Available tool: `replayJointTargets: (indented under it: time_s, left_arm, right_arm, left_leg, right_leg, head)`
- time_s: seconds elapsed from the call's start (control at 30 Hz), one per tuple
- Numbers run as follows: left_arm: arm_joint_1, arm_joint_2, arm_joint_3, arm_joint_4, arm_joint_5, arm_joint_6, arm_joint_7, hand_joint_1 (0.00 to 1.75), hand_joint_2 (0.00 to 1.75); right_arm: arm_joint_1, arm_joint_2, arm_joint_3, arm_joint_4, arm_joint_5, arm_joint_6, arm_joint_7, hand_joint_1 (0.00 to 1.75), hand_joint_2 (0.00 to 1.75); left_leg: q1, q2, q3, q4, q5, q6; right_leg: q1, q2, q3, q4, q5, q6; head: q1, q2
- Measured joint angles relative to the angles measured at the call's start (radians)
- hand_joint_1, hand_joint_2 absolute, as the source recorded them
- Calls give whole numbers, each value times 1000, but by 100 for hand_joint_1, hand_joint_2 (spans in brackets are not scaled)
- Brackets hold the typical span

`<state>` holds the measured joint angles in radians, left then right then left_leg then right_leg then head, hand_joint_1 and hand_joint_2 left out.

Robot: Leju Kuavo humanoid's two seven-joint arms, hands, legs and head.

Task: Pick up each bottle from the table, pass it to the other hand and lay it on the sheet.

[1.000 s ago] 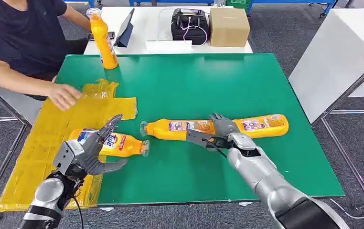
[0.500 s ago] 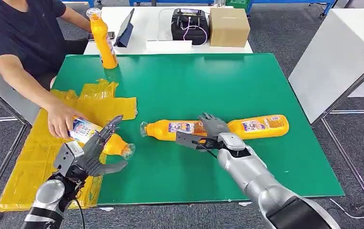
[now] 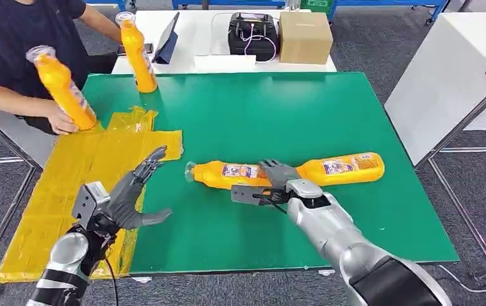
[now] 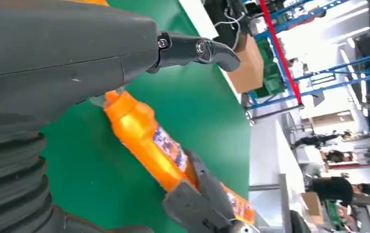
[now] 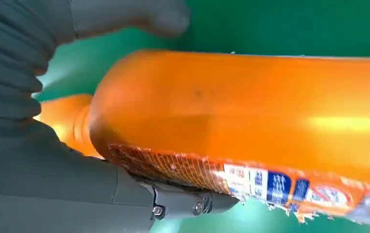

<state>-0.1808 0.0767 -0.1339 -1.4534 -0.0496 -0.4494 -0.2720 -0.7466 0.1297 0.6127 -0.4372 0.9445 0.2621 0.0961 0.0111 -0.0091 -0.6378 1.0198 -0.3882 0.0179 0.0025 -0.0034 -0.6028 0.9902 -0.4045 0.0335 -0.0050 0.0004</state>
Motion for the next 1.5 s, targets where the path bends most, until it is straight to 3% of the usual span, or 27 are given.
replayJointTargets:
  time_s: [0.27,0.5,0.73,0.87,0.93,1.13,1.5]
  left_arm:
    - [-34,-19,-16,17,15,0,11,0,175]
    - [-30,-22,-16,19,18,10,8,0,175]
    - [81,-53,32,-49,105,85,39,0,175]
    - [150,-95,101,-136,198,124,57,0,175]
    - [165,-117,140,-184,241,136,86,0,175]
    - [212,-158,192,-242,430,87,159,0,175]
    - [276,-172,132,-243,643,-41,260,0,175]
  right_arm:
    - [7,0,10,28,1,1,-1,175,175]
    - [21,-2,8,32,-4,-77,25,175,175]
    - [112,2,-99,-23,-138,-393,5,175,175]
    - [240,2,-213,-248,-317,-411,-73,175,175]
    - [303,4,-257,-429,-401,-376,-51,175,175]
    - [420,6,-283,-800,-500,-367,-81,175,175]
    - [491,8,-122,-1015,-455,-324,-103,175,175]
  left_leg:
    - [0,1,4,0,0,0]
    - [0,1,5,0,0,0]
    - [0,0,2,0,1,1]
    - [0,-1,-6,0,2,1]
    - [0,-1,-9,0,2,1]
    - [0,0,-10,0,1,1]
    - [0,1,-11,0,1,1]
  right_leg:
    - [0,1,2,0,0,-1]
    - [0,1,5,0,0,-1]
    - [0,1,12,0,1,0]
    - [0,0,7,0,3,1]
    - [0,0,3,0,4,0]
    - [0,0,0,0,3,-1]
    - [0,1,-2,0,3,-2]
  head:
    - [0,0]
    - [0,0]
    - [0,0]
    - [0,0]
    - [0,0]
    - [0,0]
    - [0,0]
